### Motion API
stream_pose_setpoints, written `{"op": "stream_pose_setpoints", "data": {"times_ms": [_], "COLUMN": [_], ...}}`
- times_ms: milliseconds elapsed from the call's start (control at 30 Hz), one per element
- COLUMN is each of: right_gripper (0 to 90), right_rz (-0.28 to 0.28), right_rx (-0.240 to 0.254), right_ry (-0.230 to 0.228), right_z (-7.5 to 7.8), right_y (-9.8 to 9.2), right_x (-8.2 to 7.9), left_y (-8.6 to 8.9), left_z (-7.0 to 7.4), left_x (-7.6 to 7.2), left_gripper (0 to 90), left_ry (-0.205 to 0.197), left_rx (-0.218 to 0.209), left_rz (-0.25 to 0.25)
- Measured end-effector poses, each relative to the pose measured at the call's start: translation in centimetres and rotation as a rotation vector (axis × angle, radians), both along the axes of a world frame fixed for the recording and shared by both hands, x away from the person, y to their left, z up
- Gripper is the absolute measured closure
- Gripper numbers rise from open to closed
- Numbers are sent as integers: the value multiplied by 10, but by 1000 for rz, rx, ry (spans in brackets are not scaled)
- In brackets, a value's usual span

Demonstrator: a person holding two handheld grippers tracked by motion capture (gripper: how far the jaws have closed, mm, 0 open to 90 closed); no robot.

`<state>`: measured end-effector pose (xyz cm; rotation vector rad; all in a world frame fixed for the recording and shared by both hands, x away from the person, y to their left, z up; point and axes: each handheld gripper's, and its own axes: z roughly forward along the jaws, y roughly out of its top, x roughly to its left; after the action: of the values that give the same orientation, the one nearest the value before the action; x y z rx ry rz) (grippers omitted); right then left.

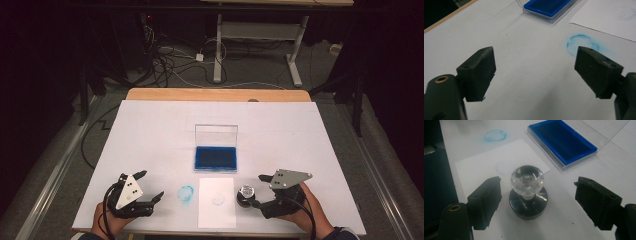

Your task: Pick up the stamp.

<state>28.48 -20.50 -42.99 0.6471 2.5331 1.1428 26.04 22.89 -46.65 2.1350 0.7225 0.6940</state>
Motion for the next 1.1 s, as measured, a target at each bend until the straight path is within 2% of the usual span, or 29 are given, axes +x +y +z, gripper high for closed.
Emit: {"op": "stream_pose_setpoints", "data": {"times_ms": [200, 367, 600, 933, 1100], "right_gripper": [210, 193, 206, 273, 314], "right_rz": [11, 21, 14, 19, 32], "right_rx": [-14, -51, -73, -97, -119], "right_ry": [14, 39, 48, 74, 98], "right_z": [-1, -4, -5, -10, -13], "right_y": [7, 13, 16, 20, 24], "right_x": [5, 8, 12, 18, 21], "left_y": [0, 0, 0, -1, -2], "left_z": [0, 0, -1, -2, -3], "left_x": [0, 0, 0, 1, 0], "left_gripper": [164, 164, 164, 164, 164], "left_ry": [0, 4, 3, 7, 8], "left_rx": [3, 4, 3, 9, 30], "left_rz": [-2, -6, -6, -10, -23]}}
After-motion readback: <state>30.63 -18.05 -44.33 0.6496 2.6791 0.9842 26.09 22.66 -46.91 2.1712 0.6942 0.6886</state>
